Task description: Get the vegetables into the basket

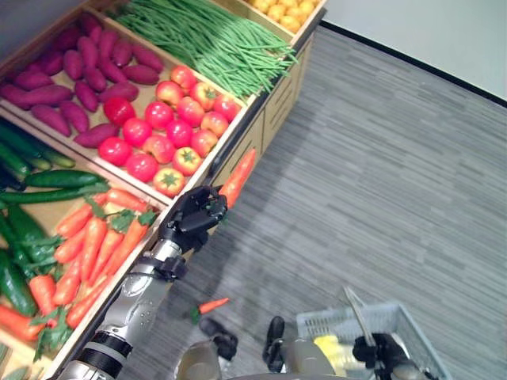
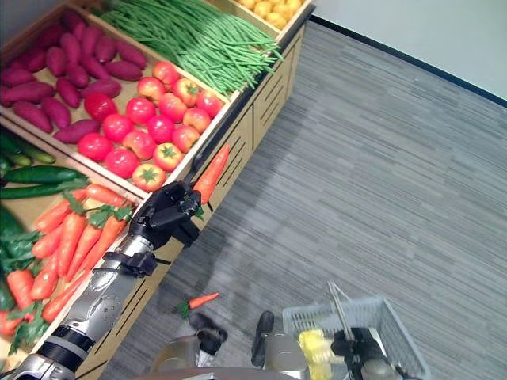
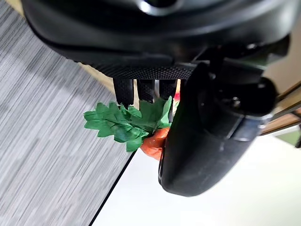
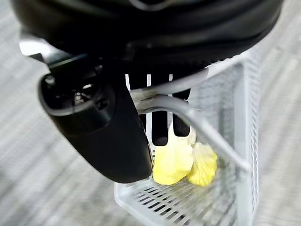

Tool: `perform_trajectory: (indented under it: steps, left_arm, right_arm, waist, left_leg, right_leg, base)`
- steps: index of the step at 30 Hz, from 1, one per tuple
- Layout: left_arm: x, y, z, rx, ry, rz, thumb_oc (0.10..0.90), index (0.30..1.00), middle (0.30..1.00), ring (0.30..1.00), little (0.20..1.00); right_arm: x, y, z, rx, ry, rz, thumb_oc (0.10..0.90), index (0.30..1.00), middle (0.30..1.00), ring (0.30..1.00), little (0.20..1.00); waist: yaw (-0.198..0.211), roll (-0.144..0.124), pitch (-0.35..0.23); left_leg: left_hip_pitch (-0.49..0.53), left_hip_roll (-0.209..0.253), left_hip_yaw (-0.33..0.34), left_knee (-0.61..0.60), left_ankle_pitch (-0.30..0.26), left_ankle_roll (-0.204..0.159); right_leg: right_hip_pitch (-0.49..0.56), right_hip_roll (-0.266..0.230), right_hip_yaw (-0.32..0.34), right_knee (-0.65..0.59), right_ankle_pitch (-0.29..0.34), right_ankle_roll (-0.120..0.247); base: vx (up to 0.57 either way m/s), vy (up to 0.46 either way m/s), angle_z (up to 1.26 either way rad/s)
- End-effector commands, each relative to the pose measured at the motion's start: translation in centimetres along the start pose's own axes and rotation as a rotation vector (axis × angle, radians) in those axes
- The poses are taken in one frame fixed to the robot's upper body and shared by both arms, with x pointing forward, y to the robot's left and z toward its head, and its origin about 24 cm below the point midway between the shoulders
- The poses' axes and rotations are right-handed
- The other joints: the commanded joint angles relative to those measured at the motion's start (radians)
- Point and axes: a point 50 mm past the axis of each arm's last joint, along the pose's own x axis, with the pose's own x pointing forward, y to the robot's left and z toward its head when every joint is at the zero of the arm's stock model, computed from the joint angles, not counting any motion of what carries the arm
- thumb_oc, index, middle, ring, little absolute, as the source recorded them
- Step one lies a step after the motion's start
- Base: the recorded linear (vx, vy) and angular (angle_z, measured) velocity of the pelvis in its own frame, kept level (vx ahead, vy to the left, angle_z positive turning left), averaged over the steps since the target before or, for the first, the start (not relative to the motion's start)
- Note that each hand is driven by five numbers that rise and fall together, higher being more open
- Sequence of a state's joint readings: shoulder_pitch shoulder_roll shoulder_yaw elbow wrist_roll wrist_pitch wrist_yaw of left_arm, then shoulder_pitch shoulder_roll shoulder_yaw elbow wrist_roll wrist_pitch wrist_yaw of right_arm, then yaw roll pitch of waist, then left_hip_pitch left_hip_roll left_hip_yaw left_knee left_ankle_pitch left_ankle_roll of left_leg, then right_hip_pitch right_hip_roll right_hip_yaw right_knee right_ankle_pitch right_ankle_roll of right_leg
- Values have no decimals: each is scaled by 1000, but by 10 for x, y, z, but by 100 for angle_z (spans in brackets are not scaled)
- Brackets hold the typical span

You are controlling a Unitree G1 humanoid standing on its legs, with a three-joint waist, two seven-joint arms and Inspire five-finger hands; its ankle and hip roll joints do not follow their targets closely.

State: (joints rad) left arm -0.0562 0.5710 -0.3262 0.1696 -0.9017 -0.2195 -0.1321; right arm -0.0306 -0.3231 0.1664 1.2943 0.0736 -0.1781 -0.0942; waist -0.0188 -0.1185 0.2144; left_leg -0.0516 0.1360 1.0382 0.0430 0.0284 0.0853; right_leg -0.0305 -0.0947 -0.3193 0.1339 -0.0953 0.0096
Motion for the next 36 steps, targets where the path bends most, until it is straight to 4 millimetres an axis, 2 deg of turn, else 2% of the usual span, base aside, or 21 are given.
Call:
perform_trajectory:
  steps: [1,3,10,15,17,18,19,20,21,22,23,25,26,27,29,30,33,34,36]
  left_arm:
    - [14,-35,40,2,-232,-176,400,300,300,300,300]
    - [15,-38,38,-12,-226,-184,400,300,300,300,300]
    - [19,-45,34,-22,-209,-221,400,300,300,300,300]
    - [24,-52,34,-25,-204,-249,400,300,300,300,300]
    - [26,-53,33,-17,-197,-261,400,300,300,300,300]
    - [26,-53,34,-10,-201,-263,400,300,300,300,300]
    - [27,-54,35,-4,-204,-267,400,300,300,300,300]
    - [27,-55,37,-1,-213,-275,400,300,300,300,300]
    - [24,-52,36,-3,-215,-260,400,300,300,300,300]
    - [23,-52,33,-13,-223,-242,400,300,300,300,300]
    - [22,-52,34,-6,-236,-229,400,300,300,300,300]
    - [22,-52,34,-6,-237,-229,400,300,300,300,300]
    - [25,-63,37,10,-248,-298,400,300,300,300,300]
    - [27,-67,38,1,-247,-324,400,300,300,300,300]
    - [28,-69,38,4,-247,-332,400,300,300,300,300]
    - [32,-75,42,8,-261,-366,400,300,300,300,300]
    - [33,-75,41,14,-254,-372,400,300,300,300,300]
    - [34,-73,43,16,-257,-361,400,300,300,300,300]
    - [34,-70,41,10,-252,-346,400,300,300,300,300]
  right_arm:
    - [-2,-20,-8,31,-1,-69,400,300,300,300,300]
    - [-4,-22,-18,43,32,-81,400,300,300,300,300]
    - [-10,-26,-35,65,89,-96,400,300,300,300,300]
    - [-12,-28,-43,78,113,-109,400,300,300,300,300]
    - [-13,-30,-44,85,116,-116,400,300,300,300,300]
    - [-13,-30,-45,83,113,-117,400,300,300,300,300]
    - [-13,-32,-44,82,110,-117,400,300,300,300,300]
    - [-12,-37,-42,79,104,-129,400,300,300,300,300]
    - [-11,-42,-38,61,99,-134,400,300,300,300,300]
    - [-9,-46,-34,35,91,-137,400,300,300,300,300]
    - [-9,-50,-31,13,91,-140,400,300,300,300,300]
    - [-8,-50,-31,13,91,-140,400,300,300,300,300]
    - [-9,-56,-31,-15,97,-141,400,300,300,300,300]
    - [-11,-61,-37,-1,119,-158,400,300,300,300,300]
    - [-12,-62,-38,7,124,-162,400,300,300,300,300]
    - [-12,-65,-38,30,126,-181,400,300,300,300,300]
    - [-12,-66,-40,44,132,-188,400,300,300,300,300]
    - [-11,-62,-37,52,121,-184,400,300,300,300,300]
    - [-11,-57,-38,62,124,-176,400,300,300,300,300]
  waist:
    - [12,22,-65]
    - [7,23,-69]
    - [-14,31,-66]
    - [-26,39,-60]
    - [-31,41,-52]
    - [-24,39,-44]
    - [-13,33,-33]
    - [6,30,-19]
    - [36,37,-17]
    - [71,40,-17]
    - [89,36,-14]
    - [89,36,-17]
    - [97,39,-17]
    - [79,45,-22]
    - [74,44,-24]
    - [53,48,-29]
    - [45,48,-36]
    - [41,46,-37]
    - [49,44,-36]
  left_leg:
    - [38,71,4,102,-66,-109]
    - [32,100,3,109,-33,-136]
    - [39,152,2,132,-3,-168]
    - [51,165,-8,132,18,-187]
    - [40,190,-32,177,30,-207]
    - [27,216,-76,216,73,-240]
    - [13,234,-121,263,90,-264]
    - [-21,238,-217,316,98,-278]
    - [-60,176,-396,294,56,-251]
    - [-106,75,-642,190,22,-197]
    - [-109,43,-783,152,2,-183]
    - [-111,43,-783,149,4,-183]
    - [-110,-15,-981,131,-40,-167]
    - [-102,-18,-944,124,-48,-156]
    - [-103,-33,-935,140,-56,-149]
    - [-109,-62,-902,149,-76,-128]
    - [-86,-76,-859,132,-88,-112]
    - [-63,-82,-812,111,-90,-105]
    - [-35,-85,-767,91,-90,-103]
  right_leg:
    - [102,-88,-74,18,95,130]
    - [114,-66,-66,-17,62,121]
    - [120,-30,-51,-42,4,92]
    - [118,-21,-37,-39,0,86]
    - [112,-13,-9,-27,-13,75]
    - [116,-6,17,-28,-17,70]
    - [121,0,41,-27,-19,62]
    - [122,2,67,-23,-18,62]
    - [106,-3,101,-22,-12,76]
    - [68,-23,171,-26,28,91]
    - [49,-28,226,-19,35,100]
    - [46,-28,226,-20,36,100]
    - [-3,-51,311,15,54,127]
    - [1,-67,318,14,59,133]
    - [-3,-75,331,14,65,136]
    - [-37,-99,359,23,102,150]
    - [-59,-117,375,23,154,167]
    - [-87,-131,362,32,217,177]
    - [-99,-150,299,31,261,180]
  base:
    - [0,-151,9]
    - [9,-143,0]
    - [15,-116,-11]
    - [22,-87,-4]
    - [83,-154,1]
    - [129,-173,-5]
    - [102,-121,-17]
    - [13,-2,-31]
    - [-74,166,-85]
    - [-48,246,-115]
    - [-16,175,-126]
    - [71,138,-133]
    - [155,350,-94]
    - [156,352,-62]
    - [46,268,-62]
    - [38,420,-39]
    - [19,234,-63]
    - [22,249,-55]
    - [23,163,-94]
